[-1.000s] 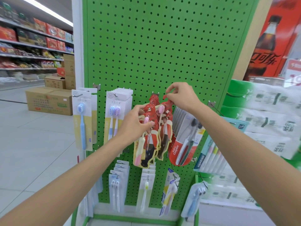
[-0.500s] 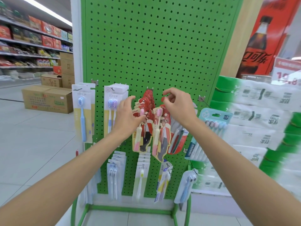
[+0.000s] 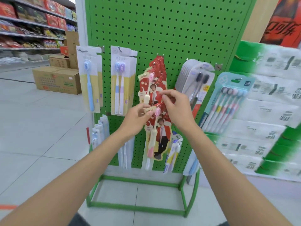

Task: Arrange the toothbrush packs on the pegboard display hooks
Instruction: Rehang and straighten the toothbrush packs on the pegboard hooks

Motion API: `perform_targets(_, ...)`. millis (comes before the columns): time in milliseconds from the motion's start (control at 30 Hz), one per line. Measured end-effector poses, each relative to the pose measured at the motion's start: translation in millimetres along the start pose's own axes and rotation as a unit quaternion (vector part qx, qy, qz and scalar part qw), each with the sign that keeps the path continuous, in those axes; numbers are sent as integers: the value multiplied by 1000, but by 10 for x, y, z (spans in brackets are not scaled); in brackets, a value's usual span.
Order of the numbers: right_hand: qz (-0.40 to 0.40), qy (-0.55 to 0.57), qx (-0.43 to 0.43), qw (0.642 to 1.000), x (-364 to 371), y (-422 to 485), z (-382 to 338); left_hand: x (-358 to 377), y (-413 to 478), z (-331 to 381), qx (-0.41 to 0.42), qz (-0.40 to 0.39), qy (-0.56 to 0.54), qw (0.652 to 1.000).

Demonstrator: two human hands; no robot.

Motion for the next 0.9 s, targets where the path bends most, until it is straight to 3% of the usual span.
perform_targets(167, 17, 79, 58, 995, 250, -278, 268, 14, -188, -330, -36, -1, -34, 999)
perform_targets(533, -10, 146, 145, 979, 500, -458, 616, -4, -429, -551, -77, -16, -61, 995)
perform_targets(600, -49, 173, 187, 966, 509, -533, 691, -6, -462, -520, -86, -6, -90, 992)
perform_targets(733, -199, 237, 251, 917, 628, -712, 811, -59, -485, -484, -99, 43, -119, 987)
perform_targets(900, -255, 248, 293, 888, 689, -851, 822, -77, -518, -518, -123, 75, -121, 982)
Point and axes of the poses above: each hand's wrist, its own y-axis towards the middle knuckle, its own x-axis out of the palm, z = x × y, the point moved 1 cm from there along y, towards the middle knuckle, and after that the axes turned 3 degrees about x, right-handed, at the moved point
